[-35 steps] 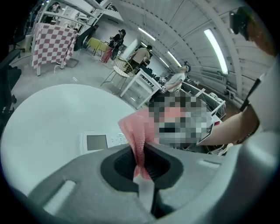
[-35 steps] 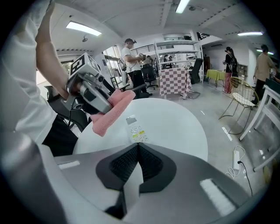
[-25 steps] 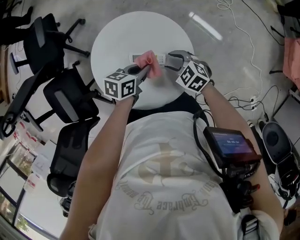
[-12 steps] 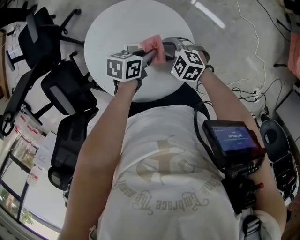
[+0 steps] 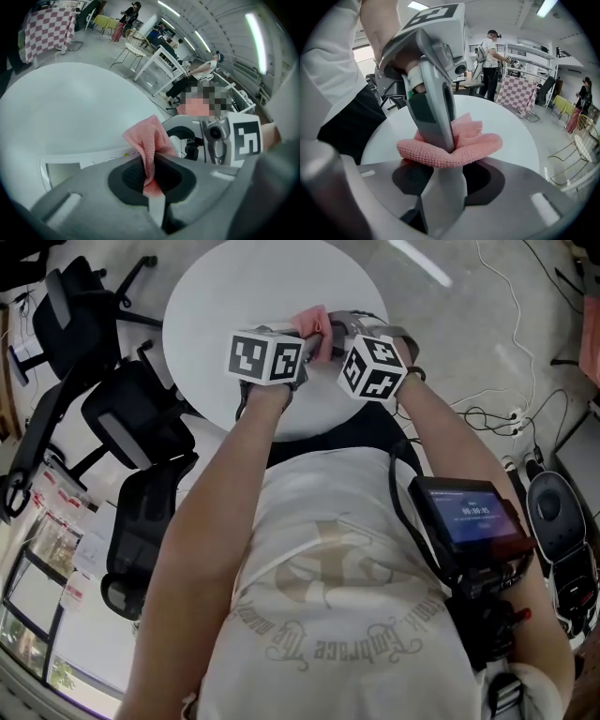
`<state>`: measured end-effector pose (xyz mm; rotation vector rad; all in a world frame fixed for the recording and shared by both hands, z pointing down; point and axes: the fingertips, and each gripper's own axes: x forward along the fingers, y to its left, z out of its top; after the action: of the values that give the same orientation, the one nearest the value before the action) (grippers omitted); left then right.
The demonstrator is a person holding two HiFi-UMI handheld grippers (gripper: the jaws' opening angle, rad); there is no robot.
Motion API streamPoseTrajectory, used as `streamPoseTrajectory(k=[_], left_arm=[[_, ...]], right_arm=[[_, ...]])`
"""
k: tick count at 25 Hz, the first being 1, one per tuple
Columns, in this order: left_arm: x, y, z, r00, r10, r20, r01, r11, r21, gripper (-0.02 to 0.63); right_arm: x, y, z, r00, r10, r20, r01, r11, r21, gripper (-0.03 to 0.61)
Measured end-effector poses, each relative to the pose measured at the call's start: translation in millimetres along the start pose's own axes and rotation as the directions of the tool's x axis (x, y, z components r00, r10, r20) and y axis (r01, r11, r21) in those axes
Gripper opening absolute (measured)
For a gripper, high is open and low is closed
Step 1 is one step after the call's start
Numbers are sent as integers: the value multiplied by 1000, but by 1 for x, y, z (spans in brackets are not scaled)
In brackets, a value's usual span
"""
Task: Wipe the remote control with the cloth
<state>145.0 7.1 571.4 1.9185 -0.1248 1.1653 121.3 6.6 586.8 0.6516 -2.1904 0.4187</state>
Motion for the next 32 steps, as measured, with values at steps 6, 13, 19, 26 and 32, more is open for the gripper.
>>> streamPoseTrajectory(k=[6, 13, 19, 26, 32], left_arm=[[-14, 8, -1, 999, 41, 14, -41, 999, -16, 17], [-43, 53, -8, 994, 94, 60, -86, 988, -126, 17], [-74, 101, -19, 981, 182, 65, -169, 970, -177, 17], [-91, 129, -25, 960, 278, 23, -272, 952, -141, 17], [-71, 95, -17, 989, 147, 5, -147, 989, -18, 17]], right_arm=[[-3, 0, 6, 1000, -1, 8, 1, 1000, 7, 204], [-3, 0, 2, 1000, -6, -7, 6, 1000, 16, 202], [-2, -1, 3, 1000, -10, -16, 10, 1000, 24, 203], [-4, 1, -2, 1000, -11, -20, 12, 1000, 29, 204], [-1, 0, 1, 1000, -9, -22, 10, 999, 31, 204]])
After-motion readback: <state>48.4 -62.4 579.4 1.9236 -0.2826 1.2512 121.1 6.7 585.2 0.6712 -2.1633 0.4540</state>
